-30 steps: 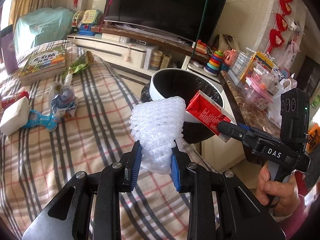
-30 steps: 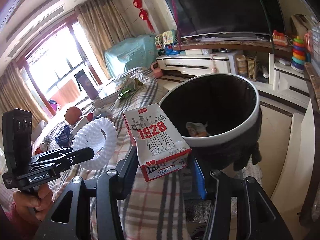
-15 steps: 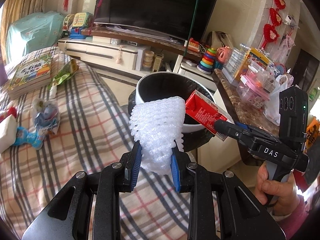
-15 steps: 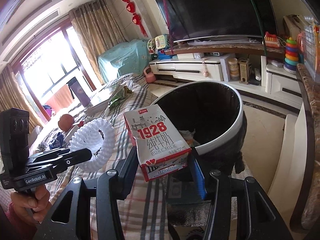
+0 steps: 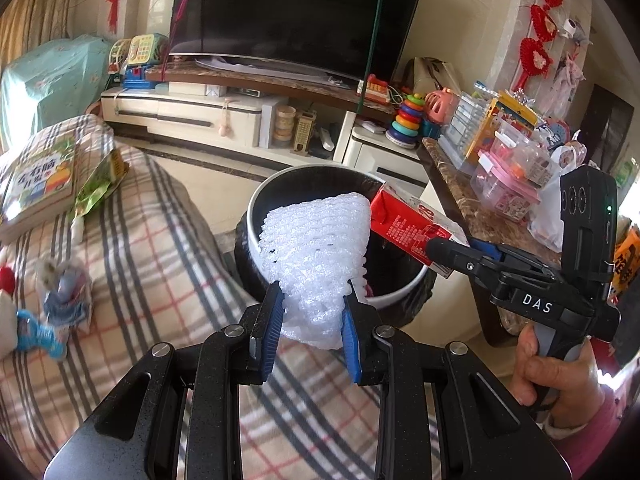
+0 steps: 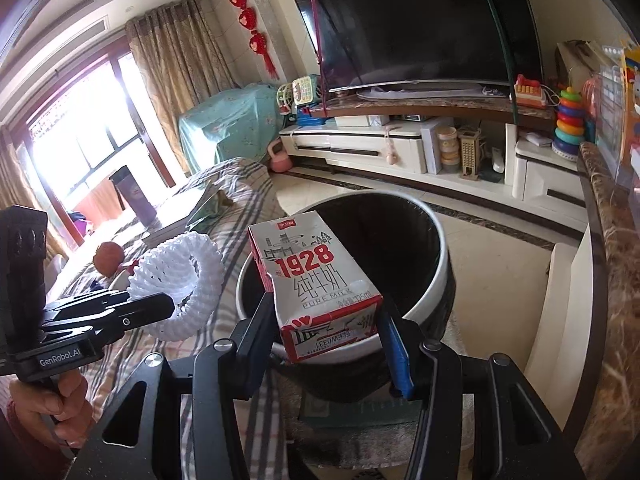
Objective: Collect trash
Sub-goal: 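Carry the foam sleeve and red-white carton over the trash bin with both tools, then open both tools to drop the foam sleeve and red-white carton into the bin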
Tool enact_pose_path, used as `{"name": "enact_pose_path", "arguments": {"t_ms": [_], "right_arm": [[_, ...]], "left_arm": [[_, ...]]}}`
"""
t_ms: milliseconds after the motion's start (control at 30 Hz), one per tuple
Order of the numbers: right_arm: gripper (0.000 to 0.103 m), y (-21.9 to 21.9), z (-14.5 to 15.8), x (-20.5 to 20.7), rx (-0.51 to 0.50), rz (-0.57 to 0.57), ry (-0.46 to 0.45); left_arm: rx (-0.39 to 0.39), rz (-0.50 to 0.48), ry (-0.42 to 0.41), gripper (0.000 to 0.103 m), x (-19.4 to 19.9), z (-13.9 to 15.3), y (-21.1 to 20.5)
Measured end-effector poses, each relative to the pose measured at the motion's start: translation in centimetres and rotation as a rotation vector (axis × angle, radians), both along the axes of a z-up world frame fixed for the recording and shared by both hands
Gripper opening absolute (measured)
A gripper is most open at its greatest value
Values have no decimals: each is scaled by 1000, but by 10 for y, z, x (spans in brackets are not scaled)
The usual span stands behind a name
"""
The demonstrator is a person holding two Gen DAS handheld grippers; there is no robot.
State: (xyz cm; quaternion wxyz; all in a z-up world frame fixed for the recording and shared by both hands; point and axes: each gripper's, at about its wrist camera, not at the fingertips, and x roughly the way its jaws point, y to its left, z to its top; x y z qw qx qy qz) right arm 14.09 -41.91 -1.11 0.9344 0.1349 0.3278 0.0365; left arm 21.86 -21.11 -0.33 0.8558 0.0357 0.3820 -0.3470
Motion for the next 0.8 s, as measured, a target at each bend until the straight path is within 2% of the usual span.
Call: {"name": "enact_pose_path", "arguments": {"t_ms": [800], "right_arm": [[50,-19,-2,28,-86,-15,37]], "left_arm": [[62,-21,14,25,33,-7,-38]]}}
